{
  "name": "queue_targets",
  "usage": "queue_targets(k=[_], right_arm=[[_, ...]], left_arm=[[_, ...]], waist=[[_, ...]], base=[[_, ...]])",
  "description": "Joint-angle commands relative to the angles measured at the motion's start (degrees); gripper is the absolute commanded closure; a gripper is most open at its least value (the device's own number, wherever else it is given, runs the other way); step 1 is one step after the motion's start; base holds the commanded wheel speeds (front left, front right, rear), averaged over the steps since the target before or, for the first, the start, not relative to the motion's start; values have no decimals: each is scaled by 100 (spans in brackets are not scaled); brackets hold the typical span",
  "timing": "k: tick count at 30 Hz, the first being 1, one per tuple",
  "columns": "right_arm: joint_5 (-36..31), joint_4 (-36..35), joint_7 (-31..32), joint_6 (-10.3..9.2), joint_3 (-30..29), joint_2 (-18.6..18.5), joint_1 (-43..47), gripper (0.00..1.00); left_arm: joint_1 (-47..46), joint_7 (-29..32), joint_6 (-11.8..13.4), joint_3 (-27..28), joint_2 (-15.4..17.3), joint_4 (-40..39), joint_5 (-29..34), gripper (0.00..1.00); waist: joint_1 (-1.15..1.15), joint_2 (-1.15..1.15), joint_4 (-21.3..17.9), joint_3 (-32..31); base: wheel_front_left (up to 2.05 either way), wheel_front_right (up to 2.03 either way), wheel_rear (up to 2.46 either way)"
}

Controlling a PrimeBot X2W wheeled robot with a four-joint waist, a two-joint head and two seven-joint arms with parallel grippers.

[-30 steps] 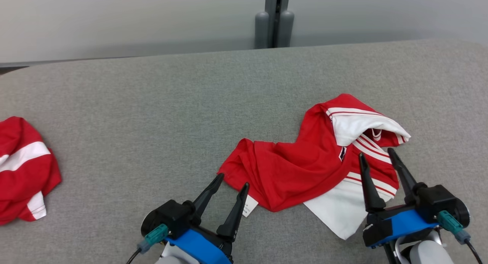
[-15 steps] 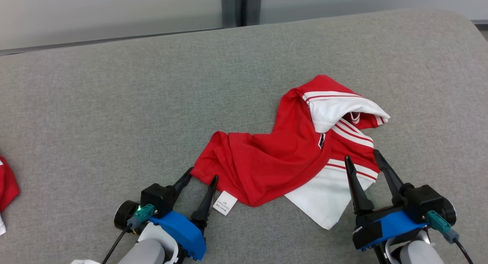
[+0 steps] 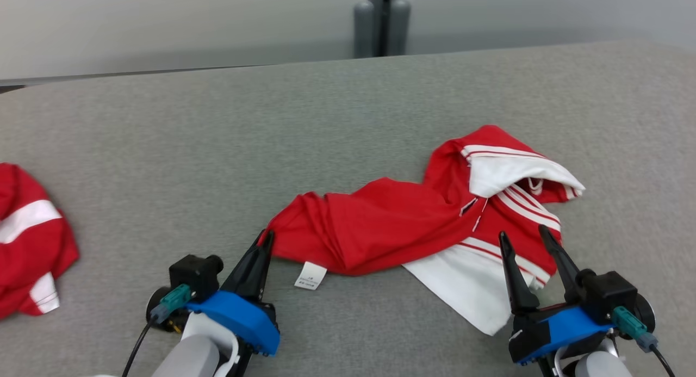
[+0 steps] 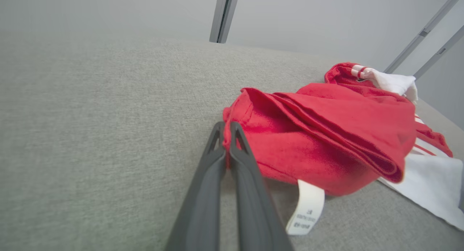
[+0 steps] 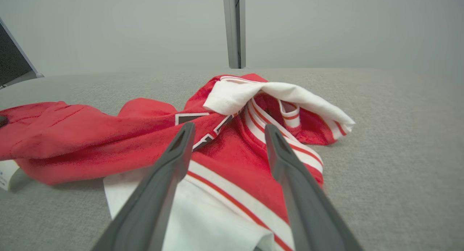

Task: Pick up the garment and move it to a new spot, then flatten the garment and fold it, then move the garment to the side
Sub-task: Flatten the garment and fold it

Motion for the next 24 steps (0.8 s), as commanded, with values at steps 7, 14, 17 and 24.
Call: queue_targets(k=[7,14,17,24], right_arm=[[133,268,-4,-2,88,-7,61,0],[218,459,-3,-2,184,-6,197,0],[263,516,-3,-2,204,-6,279,0],[370,465,-3,-2,292,-6,335,0]], left_arm=[[682,-1,7,985,-296,178,467,100],[1144,-1,149,1898,-553,207,844,100],[1317,-1,172,2273,-638,2,1061,100],[1532,-1,115,2850,-735,-488,1693,0]], waist=[[0,0,439,-330],[0,0,494,-623],[0,0,462,-737],[0,0,354,-876]], base=[[0,0,0],[0,0,0],[0,0,0],[0,0,0]])
